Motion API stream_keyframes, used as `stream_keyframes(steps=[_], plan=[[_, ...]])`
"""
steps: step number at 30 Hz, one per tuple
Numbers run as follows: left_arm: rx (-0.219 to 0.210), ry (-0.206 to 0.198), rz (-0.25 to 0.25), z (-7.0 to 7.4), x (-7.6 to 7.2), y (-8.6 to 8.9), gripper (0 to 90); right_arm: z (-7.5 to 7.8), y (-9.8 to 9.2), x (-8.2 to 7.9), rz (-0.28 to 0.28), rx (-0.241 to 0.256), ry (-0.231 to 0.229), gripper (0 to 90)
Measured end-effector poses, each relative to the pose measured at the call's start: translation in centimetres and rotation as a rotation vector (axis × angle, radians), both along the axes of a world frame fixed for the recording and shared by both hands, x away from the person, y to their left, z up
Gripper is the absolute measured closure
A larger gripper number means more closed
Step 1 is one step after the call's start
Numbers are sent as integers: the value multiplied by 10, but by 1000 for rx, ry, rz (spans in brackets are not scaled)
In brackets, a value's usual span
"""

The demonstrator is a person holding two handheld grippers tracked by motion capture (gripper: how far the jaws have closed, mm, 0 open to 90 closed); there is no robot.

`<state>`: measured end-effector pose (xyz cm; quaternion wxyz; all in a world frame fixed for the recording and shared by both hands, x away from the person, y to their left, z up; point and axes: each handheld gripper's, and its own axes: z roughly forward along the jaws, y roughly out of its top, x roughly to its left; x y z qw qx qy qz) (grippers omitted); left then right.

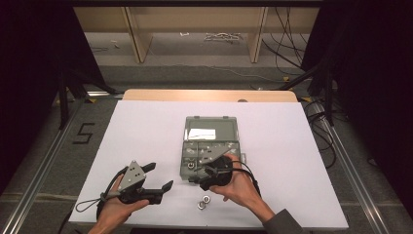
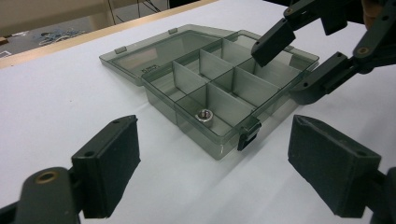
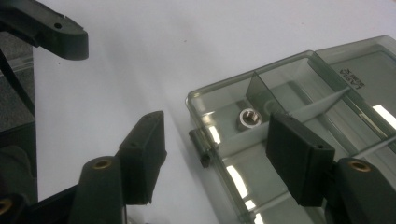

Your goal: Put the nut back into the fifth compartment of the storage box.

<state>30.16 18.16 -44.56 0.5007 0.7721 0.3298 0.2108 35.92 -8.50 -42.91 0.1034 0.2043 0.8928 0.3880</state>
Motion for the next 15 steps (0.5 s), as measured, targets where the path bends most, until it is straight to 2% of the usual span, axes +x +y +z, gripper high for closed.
stream_keyframes(steps=[1, 4, 5, 7, 9, 10, 11, 14, 15], plan=[[9, -13, -10, 0, 1, 1, 164, 0, -2, -2, -4, 7, 3, 377], [0, -2, 2, 0, 0, 0, 164, -1, -7, -6, -10, 19, -5, 364], [2, -2, 2, 0, 0, 1, 164, -1, -9, -8, -5, 18, 18, 364], [2, -5, 1, 0, 1, 1, 164, -1, -12, -10, -2, 22, 10, 363], [6, -10, 2, 1, 1, 1, 164, -2, -14, -14, 5, 21, 24, 362], [1, -8, -2, 1, 1, 1, 164, -4, -14, -15, 1, 27, 11, 361], [5, -9, 5, 1, 0, 1, 164, -4, -15, -16, 12, 19, 27, 361], [-6, -1, 6, 0, 0, 2, 164, -8, -17, -19, 12, 9, 17, 361], [-1, -5, 9, 0, -1, 2, 164, -9, -18, -20, 23, -4, 34, 363]])
